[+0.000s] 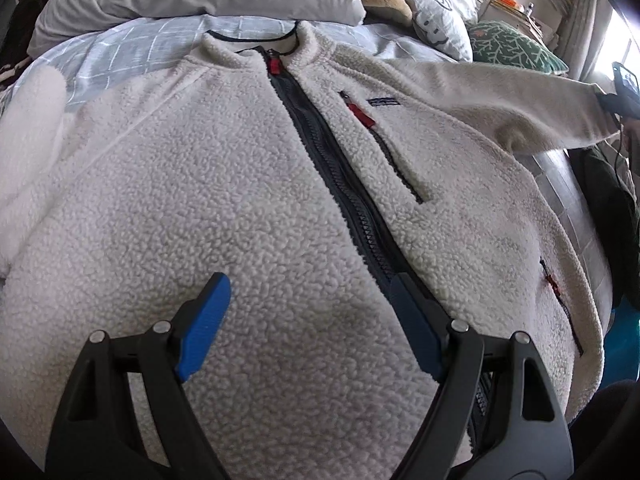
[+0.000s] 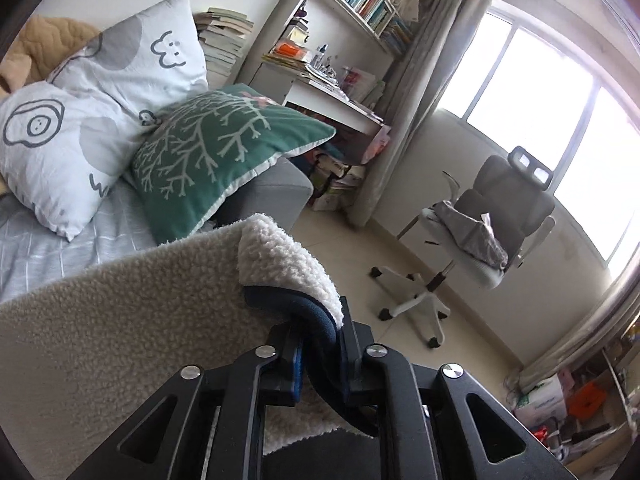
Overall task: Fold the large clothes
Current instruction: 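Grasp the navy-trimmed sleeve cuff with the right tool and pull it outward, then lay the sleeve flat and open the right tool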
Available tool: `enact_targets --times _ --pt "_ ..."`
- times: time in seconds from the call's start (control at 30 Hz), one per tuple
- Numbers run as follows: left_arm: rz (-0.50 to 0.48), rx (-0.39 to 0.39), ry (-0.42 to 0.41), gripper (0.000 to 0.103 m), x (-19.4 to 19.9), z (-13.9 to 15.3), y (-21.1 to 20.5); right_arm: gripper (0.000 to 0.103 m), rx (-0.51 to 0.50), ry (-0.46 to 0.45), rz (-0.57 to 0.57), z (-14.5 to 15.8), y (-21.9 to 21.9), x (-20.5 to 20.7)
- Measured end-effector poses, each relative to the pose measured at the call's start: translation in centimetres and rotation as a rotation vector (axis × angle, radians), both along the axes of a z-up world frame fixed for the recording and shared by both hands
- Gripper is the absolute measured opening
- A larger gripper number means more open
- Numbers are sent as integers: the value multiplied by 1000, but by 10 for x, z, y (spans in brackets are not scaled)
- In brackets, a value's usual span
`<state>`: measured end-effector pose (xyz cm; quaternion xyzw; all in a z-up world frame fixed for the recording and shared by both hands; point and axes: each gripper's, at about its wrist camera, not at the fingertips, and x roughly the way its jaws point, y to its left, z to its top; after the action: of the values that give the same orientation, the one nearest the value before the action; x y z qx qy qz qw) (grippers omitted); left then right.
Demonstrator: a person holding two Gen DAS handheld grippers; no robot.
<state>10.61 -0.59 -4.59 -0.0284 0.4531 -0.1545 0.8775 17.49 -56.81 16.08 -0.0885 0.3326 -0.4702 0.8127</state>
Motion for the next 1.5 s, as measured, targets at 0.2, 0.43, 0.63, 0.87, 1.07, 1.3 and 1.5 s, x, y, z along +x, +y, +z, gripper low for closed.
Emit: enact_targets --times 0.2,0.43,0.63,0.87,1.07,1.3,1.5 --pt "-27 6 -5 82 -7 6 -4 66 -6 1 23 3 15 -13" --pt "-8 9 -13 82 -15 17 0 72 157 -31 187 20 77 -41" --pt "84 36 -14 82 -22 31 13 79 341 -29 321 17 150 -70" --pt "231 100 -31 88 -30 54 50 87 423 42 494 -9 257 -95" --pt "367 31 65 89 -34 61 121 90 577 142 566 -62 317 -97" --pt "587 -32 110 89 -58 64 235 90 638 307 592 -125 356 -87" --pt "778 -126 136 89 -66 45 324 90 617 366 660 -137 377 -85"
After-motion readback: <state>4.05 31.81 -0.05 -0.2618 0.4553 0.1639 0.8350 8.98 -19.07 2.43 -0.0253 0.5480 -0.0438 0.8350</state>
